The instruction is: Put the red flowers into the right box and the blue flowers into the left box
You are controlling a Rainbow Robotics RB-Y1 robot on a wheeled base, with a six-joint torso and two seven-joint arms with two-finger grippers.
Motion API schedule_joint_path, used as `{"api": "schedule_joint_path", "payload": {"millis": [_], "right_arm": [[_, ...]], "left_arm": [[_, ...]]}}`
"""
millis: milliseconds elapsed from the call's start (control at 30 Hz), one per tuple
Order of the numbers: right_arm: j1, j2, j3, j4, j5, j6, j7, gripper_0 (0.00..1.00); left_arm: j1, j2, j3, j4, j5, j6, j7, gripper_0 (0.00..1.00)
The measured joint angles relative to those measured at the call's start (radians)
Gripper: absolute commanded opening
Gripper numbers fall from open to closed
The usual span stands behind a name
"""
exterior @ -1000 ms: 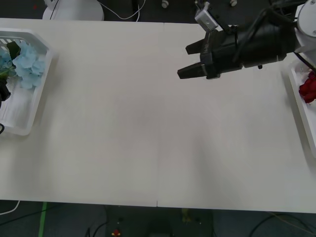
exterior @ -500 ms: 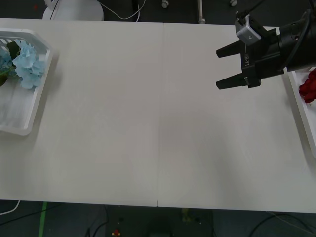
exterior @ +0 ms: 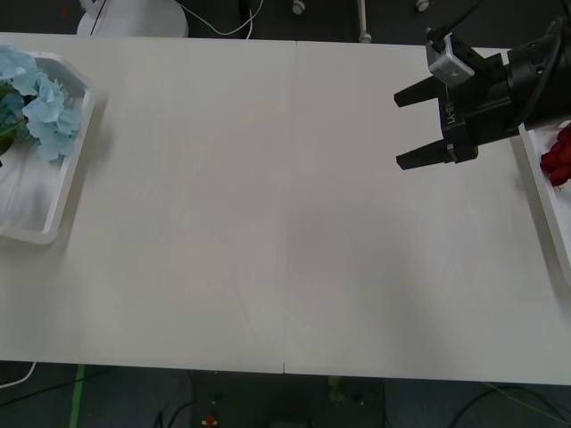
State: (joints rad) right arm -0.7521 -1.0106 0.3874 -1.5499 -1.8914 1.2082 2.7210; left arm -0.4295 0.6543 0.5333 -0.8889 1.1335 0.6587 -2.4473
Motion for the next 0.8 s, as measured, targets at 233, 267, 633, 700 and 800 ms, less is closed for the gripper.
{"api": "schedule_joint_path", "payload": {"millis": [233,267,633,700,800], "right_arm": [[0.000,0.000,-0.001,-0.002,0.001,0.000,0.000,1.00],[0.000,0.000,-0.001,-0.002,0.001,0.001,0.000,1.00],[0.001,0.000,-0.003,-0.004,0.002,0.001,0.000,1.00],[0.001,0.000,-0.003,-0.004,0.002,0.001,0.000,1.00],[0.001,0.000,-0.003,-0.004,0.002,0.001,0.000,1.00]], "left_arm": [[0.000,0.006,0.001,-0.233,-0.153,0.213,0.509,0.96],[0.000,0.007,0.001,-0.270,-0.156,0.244,0.523,0.96],[0.012,0.032,-0.133,-0.585,0.209,0.411,0.656,1.00],[0.016,0.068,-0.208,-0.586,0.328,0.411,0.652,1.00],[0.021,0.135,-0.328,-0.587,0.549,0.411,0.584,1.00]]}}
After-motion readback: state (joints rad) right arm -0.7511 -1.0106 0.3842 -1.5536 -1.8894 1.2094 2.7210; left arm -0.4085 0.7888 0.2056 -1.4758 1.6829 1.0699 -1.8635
